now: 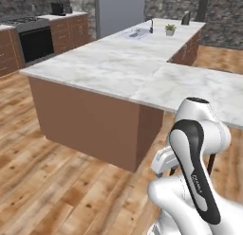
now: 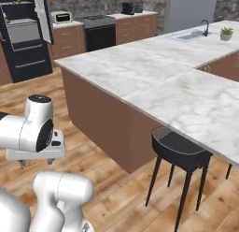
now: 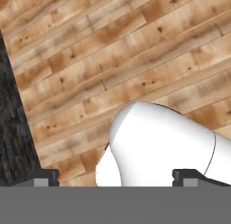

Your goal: Gather the mushroom and lime from the fridge and place them on a tray on the dining counter. Then gather the chicken drumsticks from the fridge and place them on the other tray.

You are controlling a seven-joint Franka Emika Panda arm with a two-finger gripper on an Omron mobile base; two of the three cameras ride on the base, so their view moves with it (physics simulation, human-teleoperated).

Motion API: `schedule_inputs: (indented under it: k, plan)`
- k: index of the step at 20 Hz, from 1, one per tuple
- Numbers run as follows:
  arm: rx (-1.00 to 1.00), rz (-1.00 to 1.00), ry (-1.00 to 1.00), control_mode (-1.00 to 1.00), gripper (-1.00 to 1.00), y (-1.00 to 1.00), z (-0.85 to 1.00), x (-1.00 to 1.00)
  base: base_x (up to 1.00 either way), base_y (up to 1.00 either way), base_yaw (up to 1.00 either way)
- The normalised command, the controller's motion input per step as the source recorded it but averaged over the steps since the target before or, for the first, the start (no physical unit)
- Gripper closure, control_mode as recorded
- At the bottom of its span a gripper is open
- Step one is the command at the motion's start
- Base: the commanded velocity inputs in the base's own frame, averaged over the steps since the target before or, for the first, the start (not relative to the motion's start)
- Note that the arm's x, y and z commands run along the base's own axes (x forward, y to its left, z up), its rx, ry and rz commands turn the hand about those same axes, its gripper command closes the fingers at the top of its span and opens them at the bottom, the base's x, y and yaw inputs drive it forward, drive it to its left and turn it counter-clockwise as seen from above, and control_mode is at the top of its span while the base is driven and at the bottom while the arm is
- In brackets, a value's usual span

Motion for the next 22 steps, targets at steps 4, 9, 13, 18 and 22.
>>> schedule_inputs:
  k: [4, 9, 13, 18, 22]
  plan:
    - [0.0, 0.0, 0.0, 1.0, -1.0, 0.0, 0.0, 0.0, 1.0, 1.0, -0.13]
    - [0.0, 0.0, 0.0, 1.0, -1.0, 0.0, 0.0, 0.0, 1.0, 1.0, -0.12]
    - [0.0, 0.0, 0.0, 1.0, -1.0, 0.0, 0.0, 0.0, 1.0, 1.0, -0.11]
    - [0.0, 0.0, 0.0, 1.0, -1.0, 0.0, 0.0, 0.0, 1.0, 1.0, -0.1]
    - [0.0, 0.0, 0.0, 1.0, -1.0, 0.0, 0.0, 0.0, 1.0, 1.0, -0.09]
